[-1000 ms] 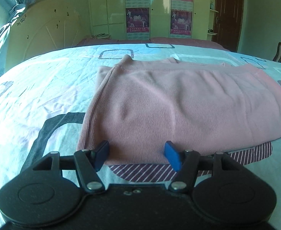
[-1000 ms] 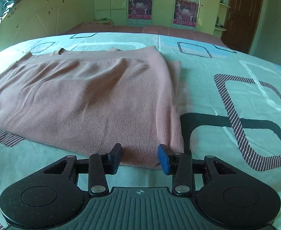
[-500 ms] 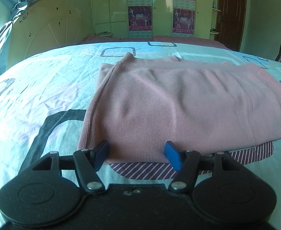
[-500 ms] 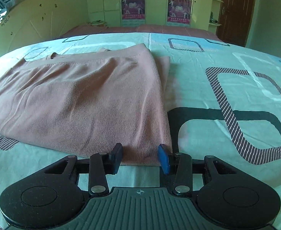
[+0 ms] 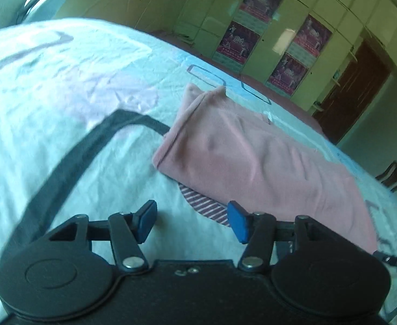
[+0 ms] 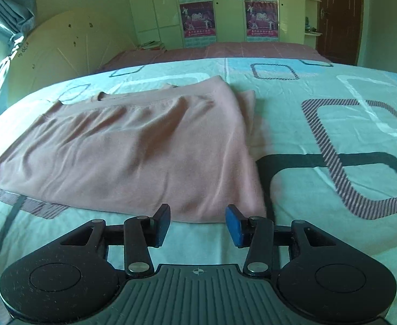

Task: Fold small clothes

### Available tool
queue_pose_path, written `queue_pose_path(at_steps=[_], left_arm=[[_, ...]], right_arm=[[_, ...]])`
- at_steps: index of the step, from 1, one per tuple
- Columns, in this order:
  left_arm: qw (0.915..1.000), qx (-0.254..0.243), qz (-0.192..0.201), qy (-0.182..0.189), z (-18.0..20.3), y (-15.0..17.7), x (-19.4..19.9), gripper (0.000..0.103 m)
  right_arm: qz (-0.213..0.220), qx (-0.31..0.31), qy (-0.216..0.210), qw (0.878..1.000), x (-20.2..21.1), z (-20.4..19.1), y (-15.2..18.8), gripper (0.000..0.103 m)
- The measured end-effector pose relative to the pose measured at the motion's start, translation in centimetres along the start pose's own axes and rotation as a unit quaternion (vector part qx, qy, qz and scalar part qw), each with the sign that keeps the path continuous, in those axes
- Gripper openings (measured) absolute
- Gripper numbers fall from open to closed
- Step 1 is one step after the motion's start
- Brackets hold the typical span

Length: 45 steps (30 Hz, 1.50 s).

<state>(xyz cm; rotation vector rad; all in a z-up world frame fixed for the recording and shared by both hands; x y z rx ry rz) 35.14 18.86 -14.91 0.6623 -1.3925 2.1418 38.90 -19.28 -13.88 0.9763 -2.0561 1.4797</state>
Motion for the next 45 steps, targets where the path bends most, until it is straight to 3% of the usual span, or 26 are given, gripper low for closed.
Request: queue_pose_path(at_steps=[2, 3, 4, 7, 12, 15, 21, 22, 23, 25, 27, 31, 32, 35, 37, 41, 45], left_arm=[[0.9986, 0.051, 0.001, 0.015, -0.6, 0.1, -0.8, 0.05], [0.9971, 0.073, 0.003, 0.018, -0.9, 0.1, -1.4, 0.05], [0.9953, 0.094, 0.005, 0.024, -1.2, -0.1, -1.9, 0.05], [0.9911, 0.127, 0.018, 0.038, -1.7, -0.8, -3.7, 0.05], [0.9825, 0.17, 0.036, 0.067, -2.3, -2.4, -6.5, 0.049], [0.9791, 0.185, 0.045, 0.071, -2.7, -3.2, -7.8, 0.043], [0.9749, 0.204, 0.061, 0.066, -3.1, -3.5, -9.3, 0.02], [0.9741, 0.208, 0.06, 0.066, -3.2, -3.5, -9.4, 0.009], [0.9723, 0.216, 0.059, 0.067, -3.3, -3.6, -9.3, 0.007], [0.9675, 0.221, 0.086, 0.088, -3.0, -4.1, -8.1, 0.007], [0.9701, 0.201, 0.099, 0.094, -2.5, -4.8, -7.1, 0.007], [0.9729, 0.215, 0.052, 0.068, -4.0, -4.0, -9.1, 0.007], [0.9695, 0.227, 0.053, 0.076, -4.3, -3.7, -9.3, 0.007], [0.9725, 0.213, 0.056, 0.077, -3.8, -4.1, -8.8, 0.007], [0.9702, 0.216, 0.067, 0.086, -3.4, -4.4, -8.3, 0.007], [0.9732, 0.184, 0.091, 0.103, -0.6, -5.9, -6.5, 0.007], [0.9807, 0.119, 0.095, 0.122, 5.1, -7.9, -5.2, 0.007]], right_arm=[[0.004, -0.003, -0.027, 1.0, 0.1, -1.6, -0.3, 0.04], [0.005, 0.003, -0.032, 0.999, 0.0, -2.6, -0.6, 0.02], [0.007, 0.008, -0.036, 0.999, -0.1, -3.4, -0.9, 0.007], [0.016, 0.011, -0.057, 0.998, -0.9, -5.5, -2.1, 0.002], [0.005, -0.014, -0.065, 0.998, -4.7, -8.1, -4.8, 0.002], [0.002, -0.016, -0.074, 0.997, -6.7, -9.6, -6.1, 0.002], [-0.009, -0.013, -0.081, 0.997, -10.6, -12.1, -7.1, 0.002], [-0.01, -0.012, -0.082, 0.997, -11.0, -12.3, -7.0, 0.002], [-0.01, -0.012, -0.081, 0.997, -11.3, -12.5, -7.0, 0.002], [-0.009, -0.013, -0.084, 0.996, -11.5, -12.7, -7.0, 0.002], [-0.002, -0.006, -0.087, 0.996, -11.5, -13.0, -6.9, 0.002], [-0.046, 0.021, -0.061, 0.997, -14.5, -13.0, -5.4, 0.0], [-0.036, 0.017, -0.066, 0.997, -14.5, -12.8, -5.2, 0.0], [-0.042, 0.019, -0.066, 0.997, -14.3, -12.6, -5.5, 0.0], [-0.041, 0.026, -0.068, 0.996, -14.3, -12.5, -5.5, 0.0], [-0.041, 0.025, -0.079, 0.996, -14.4, -12.2, -5.4, 0.0], [-0.048, 0.002, -0.108, 0.993, -14.1, -11.1, -6.0, 0.0]])
Point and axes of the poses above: each gripper's, at about its wrist camera, not at the fingertips, and x roughly against the way its jaws point, z to its right, y to its underside, the point moved 2 cm from there along -x, roughly the way its jaws point, and after that the axes turned 6 degrees about -x, right-handed, at the moved point
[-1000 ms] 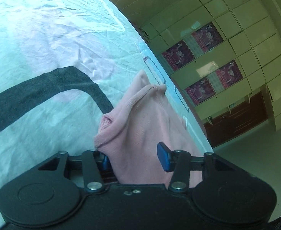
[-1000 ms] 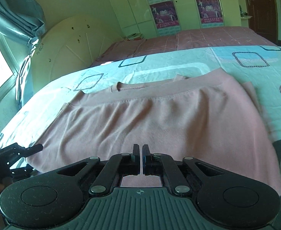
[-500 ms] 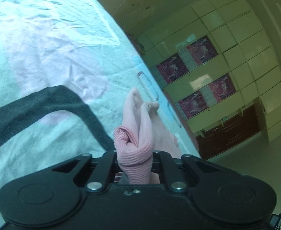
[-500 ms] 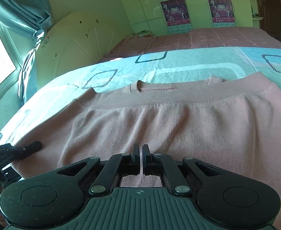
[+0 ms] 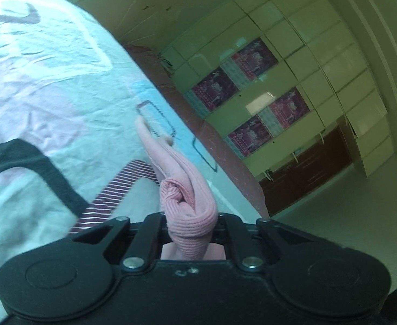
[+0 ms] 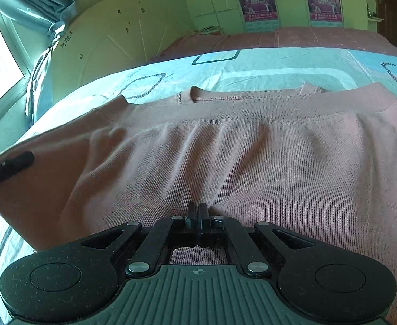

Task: Fold small clothes

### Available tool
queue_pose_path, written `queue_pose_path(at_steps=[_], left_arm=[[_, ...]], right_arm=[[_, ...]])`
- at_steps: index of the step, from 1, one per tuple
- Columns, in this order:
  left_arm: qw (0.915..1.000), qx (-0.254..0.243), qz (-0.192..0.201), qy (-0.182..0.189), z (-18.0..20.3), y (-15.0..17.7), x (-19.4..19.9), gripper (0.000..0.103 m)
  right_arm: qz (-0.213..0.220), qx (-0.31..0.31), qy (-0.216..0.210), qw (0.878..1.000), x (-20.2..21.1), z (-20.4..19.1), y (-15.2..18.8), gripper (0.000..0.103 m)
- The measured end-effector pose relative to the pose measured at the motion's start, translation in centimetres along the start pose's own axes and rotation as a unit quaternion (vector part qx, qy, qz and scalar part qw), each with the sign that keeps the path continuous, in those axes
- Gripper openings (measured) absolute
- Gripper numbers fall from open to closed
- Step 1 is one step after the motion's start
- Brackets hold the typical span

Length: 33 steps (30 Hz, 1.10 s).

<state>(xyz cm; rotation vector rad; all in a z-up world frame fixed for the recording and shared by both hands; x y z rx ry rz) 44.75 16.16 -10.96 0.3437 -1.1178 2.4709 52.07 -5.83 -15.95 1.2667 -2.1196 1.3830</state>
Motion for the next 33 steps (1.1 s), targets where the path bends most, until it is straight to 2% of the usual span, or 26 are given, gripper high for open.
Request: queue_pose_path(at_steps=[3, 7, 10, 12, 13, 14, 15, 16, 17, 18, 19, 21, 23, 26, 29, 31, 33], left_arm=[[0.9966, -0.078, -0.023, 0.011, 6.2, 0.6, -1.2, 0.007], [0.9813, -0.18, -0.062, 0.031, 14.7, 4.2, -3.8, 0.007], [0.9665, -0.231, -0.103, 0.047, 19.8, 8.7, -6.7, 0.007], [0.9515, -0.259, -0.159, 0.047, 22.4, 13.1, -9.8, 0.01], [0.937, -0.278, -0.206, 0.046, 23.3, 15.9, -11.9, 0.025], [0.9202, -0.291, -0.259, 0.035, 23.6, 18.4, -13.7, 0.041], [0.9081, -0.298, -0.293, 0.019, 23.9, 20.1, -14.5, 0.039], [0.9066, -0.299, -0.296, 0.026, 24.1, 20.8, -14.2, 0.035], [0.9115, -0.298, -0.279, 0.05, 24.3, 20.6, -13.0, 0.04], [0.9163, -0.299, -0.26, 0.06, 24.2, 19.8, -11.9, 0.04], [0.9202, -0.304, -0.241, 0.054, 24.0, 18.7, -11.0, 0.039], [0.9275, -0.315, -0.197, 0.038, 23.0, 15.8, -10.0, 0.039], [0.9307, -0.324, -0.17, -0.002, 21.9, 13.2, -10.4, 0.039], [0.9353, -0.309, -0.167, -0.045, 18.8, 10.2, -12.0, 0.036], [0.9279, -0.31, -0.195, -0.069, 16.4, 9.6, -14.2, 0.034], [0.9241, -0.3, -0.222, -0.082, 14.8, 9.8, -15.2, 0.036], [0.9312, -0.277, -0.223, -0.082, 12.8, 9.9, -14.7, 0.038]], right_arm=[[0.056, -0.047, -0.03, 0.997, 3.7, 2.4, -0.8, 0.0], [0.121, -0.108, -0.034, 0.986, 10.0, 8.5, -1.7, 0.0], [0.156, -0.147, -0.024, 0.977, 14.4, 13.4, -1.9, 0.0], [0.16, -0.18, -0.035, 0.97, 16.9, 16.8, -1.9, 0.0], [0.154, -0.192, -0.041, 0.968, 17.7, 18.2, -1.9, 0.003], [0.149, -0.203, -0.035, 0.967, 18.3, 19.4, -1.8, 0.015], [0.152, -0.212, -0.021, 0.965, 19.1, 20.5, -1.6, 0.061], [0.162, -0.214, -0.015, 0.963, 20.0, 21.3, -1.4, 0.085], [0.164, -0.21, -0.024, 0.963, 20.9, 21.9, -1.4, 0.085], [0.168, -0.206, -0.033, 0.964, 21.7, 22.2, -1.3, 0.082], [0.166, -0.201, -0.043, 0.964, 22.2, 22.2, -1.3, 0.064], [0.15, -0.201, -0.067, 0.966, 22.1, 22.2, -1.5, 0.039], [0.129, -0.189, -0.088, 0.969, 21.2, 21.3, -1.2, 0.038], [0.091, -0.166, -0.105, 0.976, 18.5, 19.3, -1.5, 0.039], [0.062, -0.155, -0.104, 0.981, 15.5, 18.3, -1.9, 0.039], [0.047, -0.152, -0.095, 0.983, 13.7, 18.1, -2.1, 0.039], [0.028, -0.149, -0.086, 0.985, 12.4, 18.0, -1.9, 0.039]])
Point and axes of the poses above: each gripper's, at about its wrist camera, not at the fingertips, and x roughly against the way its jaws point, z to its right, y to its underside, the point moved 2 cm from there along -x, roughly the way its jaws point, and after that the axes turned 6 degrees about -x, right-handed, at the moved point
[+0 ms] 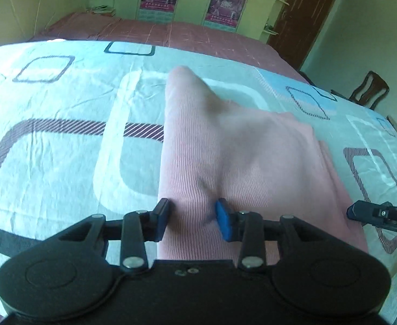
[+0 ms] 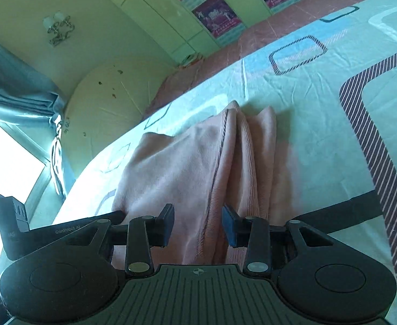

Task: Fold small clothes

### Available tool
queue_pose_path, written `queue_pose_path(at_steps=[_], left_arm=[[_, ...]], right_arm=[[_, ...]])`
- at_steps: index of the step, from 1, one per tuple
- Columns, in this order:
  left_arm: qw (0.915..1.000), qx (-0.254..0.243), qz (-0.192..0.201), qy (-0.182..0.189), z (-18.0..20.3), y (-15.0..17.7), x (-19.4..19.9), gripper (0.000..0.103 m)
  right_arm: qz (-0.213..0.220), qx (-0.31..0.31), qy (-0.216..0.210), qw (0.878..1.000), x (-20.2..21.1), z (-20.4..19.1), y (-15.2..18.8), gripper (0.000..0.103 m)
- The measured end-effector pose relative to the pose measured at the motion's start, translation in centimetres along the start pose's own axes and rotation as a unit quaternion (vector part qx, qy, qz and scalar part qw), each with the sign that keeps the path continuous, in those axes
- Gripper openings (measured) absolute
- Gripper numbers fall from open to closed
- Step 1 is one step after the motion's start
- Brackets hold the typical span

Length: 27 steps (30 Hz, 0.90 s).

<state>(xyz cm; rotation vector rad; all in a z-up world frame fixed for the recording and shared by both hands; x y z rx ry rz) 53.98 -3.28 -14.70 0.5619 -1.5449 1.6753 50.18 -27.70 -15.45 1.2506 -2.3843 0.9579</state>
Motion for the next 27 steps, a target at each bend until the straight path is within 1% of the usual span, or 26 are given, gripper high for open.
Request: queue_pose_path(at_steps=[2, 5, 7, 10, 11, 12, 13, 14, 15, 18, 21, 23, 24, 25, 26, 27], left_arm=[[0.9999, 0.015, 0.005, 0.006, -0.5, 0.3, 0.0, 0.039], [0.9999, 0.011, 0.007, 0.01, -0.5, 0.5, 0.1, 0.04], [0.9997, 0.013, 0.006, 0.018, -0.9, 0.5, 0.0, 0.04], [0.9996, 0.01, 0.002, 0.028, -1.2, 0.3, 0.1, 0.041], [0.9995, 0.004, 0.006, 0.03, -1.1, 0.2, 0.4, 0.041], [0.9993, -0.007, 0.019, 0.031, -1.0, 0.0, 0.8, 0.041], [0.9987, -0.021, 0.037, 0.029, -0.8, -0.2, 1.3, 0.04], [0.9976, -0.035, 0.053, 0.028, -0.6, -0.3, 1.8, 0.038], [0.9971, -0.044, 0.055, 0.029, -0.5, -0.4, 1.7, 0.038], [0.9962, -0.066, 0.045, 0.035, 0.2, -0.5, 0.9, 0.036], [0.9941, -0.087, 0.051, 0.04, 1.7, -0.9, 1.3, 0.036], [0.9923, -0.103, 0.047, 0.05, 2.9, -0.9, 1.5, 0.036], [0.9914, -0.114, 0.039, 0.052, 3.6, -0.8, 1.2, 0.036], [0.9903, -0.13, 0.025, 0.042, 4.4, -0.7, 0.7, 0.038], [0.9886, -0.147, 0.016, 0.028, 5.0, -0.6, 0.1, 0.038], [0.9881, -0.152, 0.014, 0.02, 5.4, -0.6, -0.2, 0.039]], right_arm=[[-0.016, 0.007, 0.013, 1.0, -1.0, 0.0, 0.2, 0.039], [-0.032, 0.005, 0.022, 0.999, -1.8, 0.2, 0.3, 0.039], [-0.039, 0.002, 0.024, 0.999, -2.3, 0.1, 0.2, 0.039], [-0.04, 0.019, 0.038, 0.998, -3.0, -0.8, 0.0, 0.038], [-0.04, 0.033, 0.05, 0.997, -3.5, -1.4, -0.1, 0.038], [-0.04, 0.05, 0.06, 0.996, -3.7, -2.1, -0.1, 0.038], [-0.042, 0.068, 0.068, 0.995, -3.9, -2.8, -0.1, 0.029], [-0.042, 0.084, 0.077, 0.993, -4.2, -3.4, -0.1, 0.012], [-0.039, 0.102, 0.085, 0.99, -4.2, -4.0, -0.2, 0.01], [-0.016, 0.156, 0.104, 0.982, -3.5, -5.9, -0.1, 0.009], [0.02, 0.164, 0.101, 0.981, -0.7, -6.6, -0.7, 0.009], [0.03, 0.164, 0.107, 0.98, 1.2, -6.2, -0.9, 0.009], [0.032, 0.162, 0.112, 0.98, 1.6, -5.6, -0.6, 0.009], [0.026, 0.158, 0.119, 0.98, 1.6, -4.5, -0.3, 0.009], [0.012, 0.149, 0.125, 0.981, 0.9, -3.3, -0.1, 0.009], [-0.001, 0.133, 0.125, 0.983, 0.0, -2.0, 0.1, 0.009]])
Point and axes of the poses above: each gripper's, at about its wrist camera, not at the fingertips, and x roughly against the way its jaws point, z to its right, y to its underside, the point moved 2 cm from there along -x, roughly the way its jaws point, and after that the axes turned 6 degrees about -x, right-handed, at the moved point
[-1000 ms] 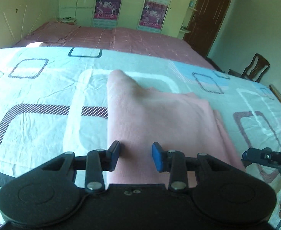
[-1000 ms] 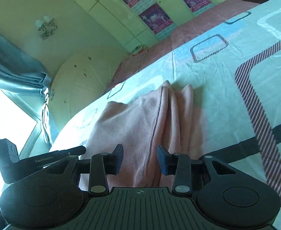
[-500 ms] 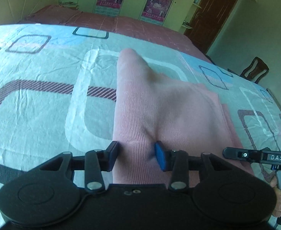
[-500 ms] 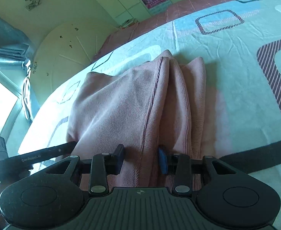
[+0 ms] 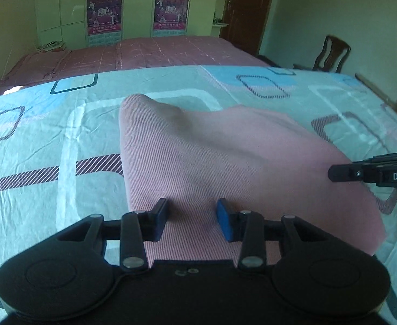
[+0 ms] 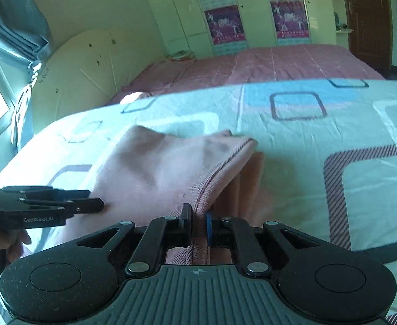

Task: Fold small clothes

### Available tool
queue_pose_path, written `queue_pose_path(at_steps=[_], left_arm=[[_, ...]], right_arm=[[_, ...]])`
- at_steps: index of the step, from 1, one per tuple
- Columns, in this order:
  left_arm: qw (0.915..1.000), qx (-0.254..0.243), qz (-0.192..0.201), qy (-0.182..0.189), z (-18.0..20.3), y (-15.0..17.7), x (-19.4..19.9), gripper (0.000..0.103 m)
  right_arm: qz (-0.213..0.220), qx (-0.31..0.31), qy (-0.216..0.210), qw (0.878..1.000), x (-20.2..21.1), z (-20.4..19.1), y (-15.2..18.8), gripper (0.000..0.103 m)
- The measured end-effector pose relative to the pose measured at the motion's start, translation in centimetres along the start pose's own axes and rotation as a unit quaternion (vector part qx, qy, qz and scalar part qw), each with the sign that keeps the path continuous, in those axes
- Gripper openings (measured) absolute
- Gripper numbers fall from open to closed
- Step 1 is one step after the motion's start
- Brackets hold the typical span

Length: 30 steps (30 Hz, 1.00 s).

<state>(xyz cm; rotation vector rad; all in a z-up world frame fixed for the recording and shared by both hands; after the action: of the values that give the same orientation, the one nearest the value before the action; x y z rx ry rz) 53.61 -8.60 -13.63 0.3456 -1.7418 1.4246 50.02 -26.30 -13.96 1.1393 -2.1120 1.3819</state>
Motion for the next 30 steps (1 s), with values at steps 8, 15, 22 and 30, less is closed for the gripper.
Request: queue_pose_path(at_steps=[8, 15, 22, 30], left_arm=[[0.9994, 0.005, 0.019, 0.028, -1.7, -1.6, 1.1, 0.038], [0.9995, 0.003, 0.014, 0.03, -2.9, -3.7, -2.9, 0.039], [0.9979, 0.015, -0.022, 0.06, -2.5, -3.5, -5.1, 0.04], [0.9951, 0.057, 0.051, 0.064, -2.9, 0.4, 2.2, 0.039]], right_arm=[[0.029, -0.042, -0.018, 0.999, 0.6, 1.4, -0.2, 0.016], [0.031, -0.064, -0.007, 0.997, -2.4, 2.3, -4.6, 0.027], [0.012, -0.061, 0.021, 0.998, -4.9, 3.8, -4.3, 0.015], [0.016, -0.069, -0.037, 0.997, 2.3, 2.4, -2.1, 0.037]])
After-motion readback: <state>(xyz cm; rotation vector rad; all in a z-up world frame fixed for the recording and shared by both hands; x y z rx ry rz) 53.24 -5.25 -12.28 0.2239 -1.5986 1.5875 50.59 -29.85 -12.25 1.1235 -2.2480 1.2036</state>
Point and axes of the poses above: each gripper's, at about its wrist camera, not at the fingertips, and x roughly against the way its jaws point, z to its right, y to its underside, the point moved 2 cm from there along -x, roughly the way its jaws point, and after that the axes turned 6 degrees about -x, right-handed, at the moved point
